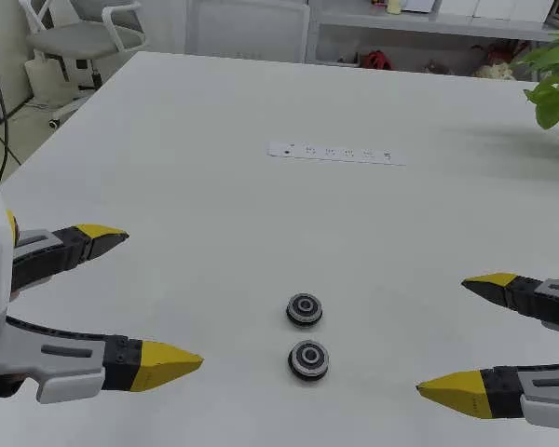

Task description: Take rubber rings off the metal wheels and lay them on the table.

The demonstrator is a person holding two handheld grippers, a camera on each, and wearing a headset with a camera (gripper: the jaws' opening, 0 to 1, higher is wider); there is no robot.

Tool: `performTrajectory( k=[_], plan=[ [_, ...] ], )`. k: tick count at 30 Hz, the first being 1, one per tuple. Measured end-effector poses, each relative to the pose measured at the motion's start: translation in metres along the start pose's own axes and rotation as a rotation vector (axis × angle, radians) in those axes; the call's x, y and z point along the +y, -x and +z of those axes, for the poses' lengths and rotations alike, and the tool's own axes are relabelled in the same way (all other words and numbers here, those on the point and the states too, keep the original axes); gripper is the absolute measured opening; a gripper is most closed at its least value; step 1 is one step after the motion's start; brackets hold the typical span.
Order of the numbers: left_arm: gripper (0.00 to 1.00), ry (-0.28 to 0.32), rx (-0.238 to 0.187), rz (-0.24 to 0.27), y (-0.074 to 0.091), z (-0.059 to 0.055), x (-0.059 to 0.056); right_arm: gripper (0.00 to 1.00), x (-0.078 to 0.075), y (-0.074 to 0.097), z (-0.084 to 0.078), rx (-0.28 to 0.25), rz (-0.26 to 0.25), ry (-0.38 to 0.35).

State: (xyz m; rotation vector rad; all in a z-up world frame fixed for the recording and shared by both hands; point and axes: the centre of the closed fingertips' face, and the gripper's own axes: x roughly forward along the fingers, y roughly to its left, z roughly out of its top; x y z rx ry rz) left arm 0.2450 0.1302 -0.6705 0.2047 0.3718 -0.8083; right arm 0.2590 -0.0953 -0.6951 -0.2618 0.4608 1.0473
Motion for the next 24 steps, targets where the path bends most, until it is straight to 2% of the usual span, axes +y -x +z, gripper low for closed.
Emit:
performTrajectory(
  k=[9, 14, 24],
  plan=[
    [0.96, 0.001, 0.001, -0.005, -0.0009, 0.0, -0.0017, 0.82, 0.0037, -0.0019, 0.0008, 0.003, 0.015, 0.009],
    [0.96, -0.004, -0.001, -0.009, -0.0012, 0.002, -0.002, 0.82, 0.0014, -0.0012, 0.0039, -0.015, 0.007, 0.024],
    [0.96, -0.008, 0.0, -0.023, -0.0053, 0.0053, -0.0058, 0.79, 0.0045, -0.0046, 0.0023, -0.002, 0.036, 0.029]
  ],
)
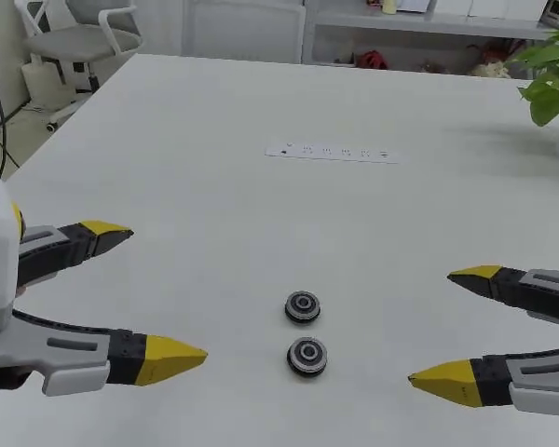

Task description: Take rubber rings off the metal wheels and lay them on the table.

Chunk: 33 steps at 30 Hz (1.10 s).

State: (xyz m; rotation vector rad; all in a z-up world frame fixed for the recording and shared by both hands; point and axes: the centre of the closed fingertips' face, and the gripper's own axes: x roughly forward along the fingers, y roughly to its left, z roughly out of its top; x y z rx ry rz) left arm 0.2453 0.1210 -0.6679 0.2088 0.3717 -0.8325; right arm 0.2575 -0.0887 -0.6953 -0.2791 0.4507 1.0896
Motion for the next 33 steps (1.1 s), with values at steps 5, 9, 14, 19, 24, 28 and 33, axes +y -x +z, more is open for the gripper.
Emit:
performTrajectory(
  k=[5, 9, 14, 19, 24, 28, 33],
  plan=[
    [0.94, -0.002, -0.001, -0.015, -0.002, 0.001, -0.003, 0.8, 0.0, -0.001, 0.002, -0.008, 0.005, 0.005],
    [0.95, 0.012, -0.009, -0.024, -0.004, 0.006, -0.004, 0.79, -0.001, -0.002, 0.004, -0.006, 0.016, 0.015],
    [0.95, -0.027, 0.016, -0.033, -0.008, 0.006, -0.008, 0.78, 0.002, -0.006, 0.007, -0.005, 0.037, 0.03],
    [0.95, -0.042, 0.021, -0.049, -0.012, 0.007, -0.01, 0.77, 0.0, -0.009, 0.012, -0.018, 0.047, 0.032],
    [0.95, -0.058, 0.028, -0.065, -0.017, 0.008, -0.01, 0.74, 0.001, -0.016, 0.012, -0.003, 0.075, 0.04],
    [0.95, -0.061, 0.028, -0.074, -0.02, 0.009, -0.01, 0.73, 0.001, -0.018, 0.012, 0.0, 0.086, 0.04],
    [0.94, -0.071, 0.04, -0.088, -0.025, 0.006, -0.009, 0.71, -0.001, -0.022, 0.013, -0.011, 0.101, 0.064]
  ],
)
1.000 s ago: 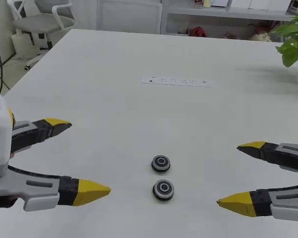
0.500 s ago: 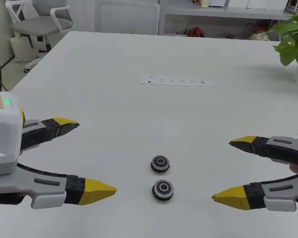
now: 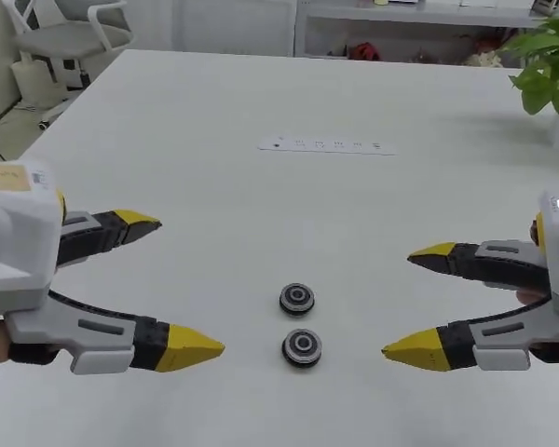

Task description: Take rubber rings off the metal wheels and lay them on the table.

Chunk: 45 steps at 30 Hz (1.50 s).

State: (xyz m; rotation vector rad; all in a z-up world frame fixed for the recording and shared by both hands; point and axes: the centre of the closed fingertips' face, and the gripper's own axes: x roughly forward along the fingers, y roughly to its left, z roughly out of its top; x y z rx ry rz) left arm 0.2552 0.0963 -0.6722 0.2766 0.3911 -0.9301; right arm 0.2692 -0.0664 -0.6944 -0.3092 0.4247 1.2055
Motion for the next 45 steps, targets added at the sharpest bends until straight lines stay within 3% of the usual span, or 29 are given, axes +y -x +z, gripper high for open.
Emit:
performTrajectory(
  k=[8, 20, 45],
  plan=[
    [0.94, -0.009, 0.005, -0.015, -0.008, 0.0, 0.006, 0.71, -0.009, -0.007, -0.001, -0.006, 0.01, -0.004],
    [0.93, -0.032, 0.019, -0.039, -0.016, -0.003, 0.009, 0.72, -0.008, -0.018, -0.007, -0.003, 0.05, -0.008],
    [0.89, -0.072, 0.055, -0.141, -0.048, -0.018, -0.002, 0.69, -0.007, -0.048, -0.024, 0.03, 0.105, 0.007]
  ],
)
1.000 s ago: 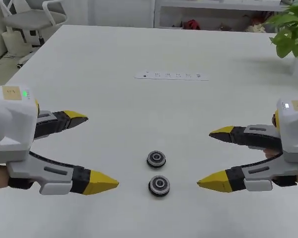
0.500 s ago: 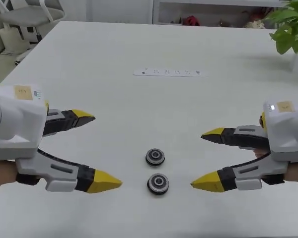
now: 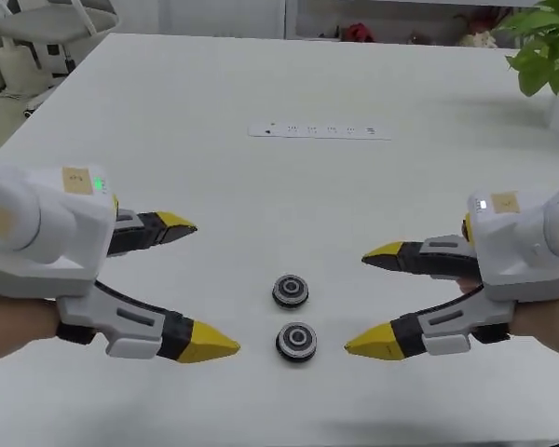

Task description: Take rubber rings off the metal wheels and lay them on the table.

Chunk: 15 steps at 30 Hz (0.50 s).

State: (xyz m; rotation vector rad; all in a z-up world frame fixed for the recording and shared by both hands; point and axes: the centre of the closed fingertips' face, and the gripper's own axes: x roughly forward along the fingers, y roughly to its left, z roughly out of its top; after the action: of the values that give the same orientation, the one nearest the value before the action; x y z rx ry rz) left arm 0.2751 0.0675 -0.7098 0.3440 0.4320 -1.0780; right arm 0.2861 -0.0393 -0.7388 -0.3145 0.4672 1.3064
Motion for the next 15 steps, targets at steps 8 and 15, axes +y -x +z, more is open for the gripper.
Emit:
performTrajectory(
  k=[8, 15],
  plan=[
    [0.86, -0.002, -0.001, -0.018, -0.01, -0.001, 0.0, 0.67, 0.002, -0.013, -0.006, 0.02, 0.03, 0.008],
    [0.84, -0.016, 0.019, -0.049, -0.019, -0.004, -0.006, 0.62, 0.005, -0.021, -0.009, 0.023, 0.057, 0.009]
  ],
)
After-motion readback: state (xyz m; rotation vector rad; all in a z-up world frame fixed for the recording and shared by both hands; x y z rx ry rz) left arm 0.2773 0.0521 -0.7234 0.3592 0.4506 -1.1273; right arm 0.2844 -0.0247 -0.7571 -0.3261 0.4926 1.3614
